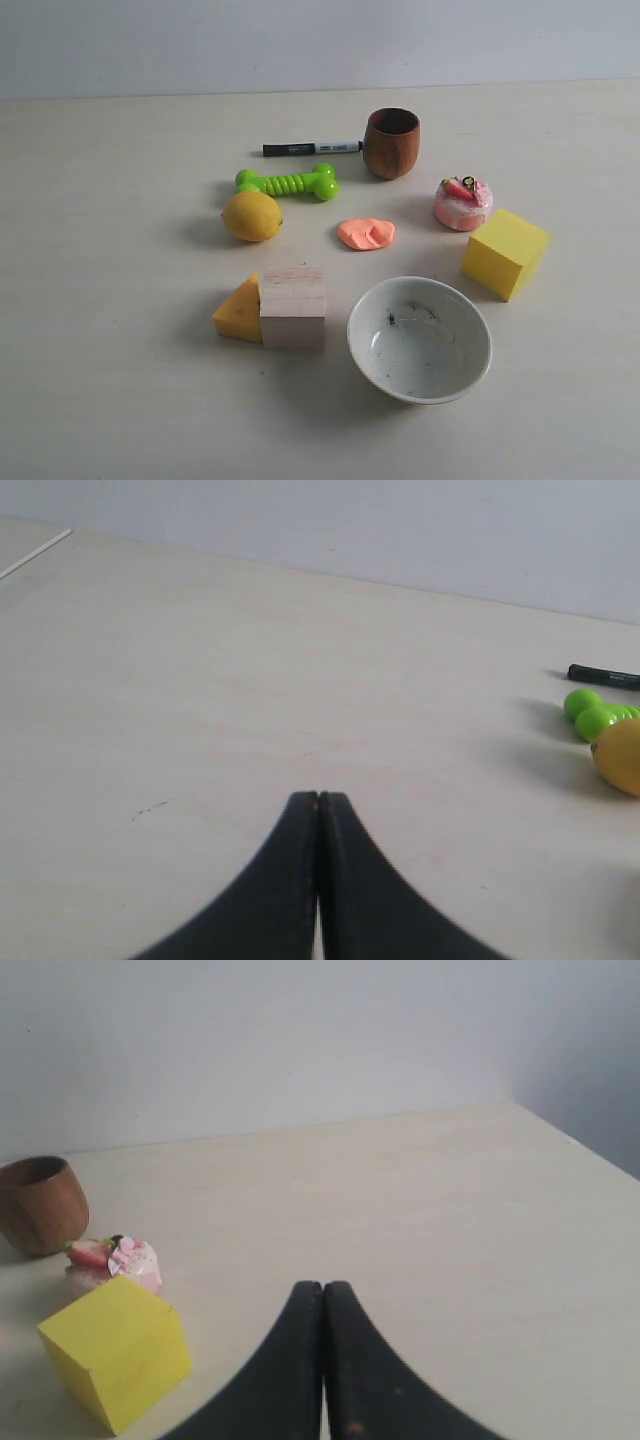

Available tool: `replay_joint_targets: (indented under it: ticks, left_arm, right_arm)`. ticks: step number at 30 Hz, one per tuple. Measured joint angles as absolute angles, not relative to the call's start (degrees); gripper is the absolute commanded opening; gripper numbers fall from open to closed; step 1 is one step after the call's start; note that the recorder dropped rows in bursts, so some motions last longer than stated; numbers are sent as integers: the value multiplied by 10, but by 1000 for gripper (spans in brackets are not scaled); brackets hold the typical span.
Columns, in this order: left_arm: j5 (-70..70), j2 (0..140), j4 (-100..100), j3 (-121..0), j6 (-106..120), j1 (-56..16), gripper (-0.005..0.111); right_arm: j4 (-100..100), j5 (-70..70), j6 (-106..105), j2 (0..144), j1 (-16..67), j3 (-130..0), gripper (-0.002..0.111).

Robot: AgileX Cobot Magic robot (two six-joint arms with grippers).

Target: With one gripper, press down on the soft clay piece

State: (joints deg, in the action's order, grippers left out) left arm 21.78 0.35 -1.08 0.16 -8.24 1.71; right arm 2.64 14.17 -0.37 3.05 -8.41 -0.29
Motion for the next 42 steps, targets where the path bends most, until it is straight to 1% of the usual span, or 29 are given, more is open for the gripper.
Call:
replay_joint_targets:
  ticks: [8,42]
  left_arm:
    - [218,3,-11,2,-82,17,0]
    - [218,3,-11,2,-82,17,0]
  right_arm:
    - [26,165,-7,31,-84,-3,0]
    - [26,167,-10,31,-84,-3,0]
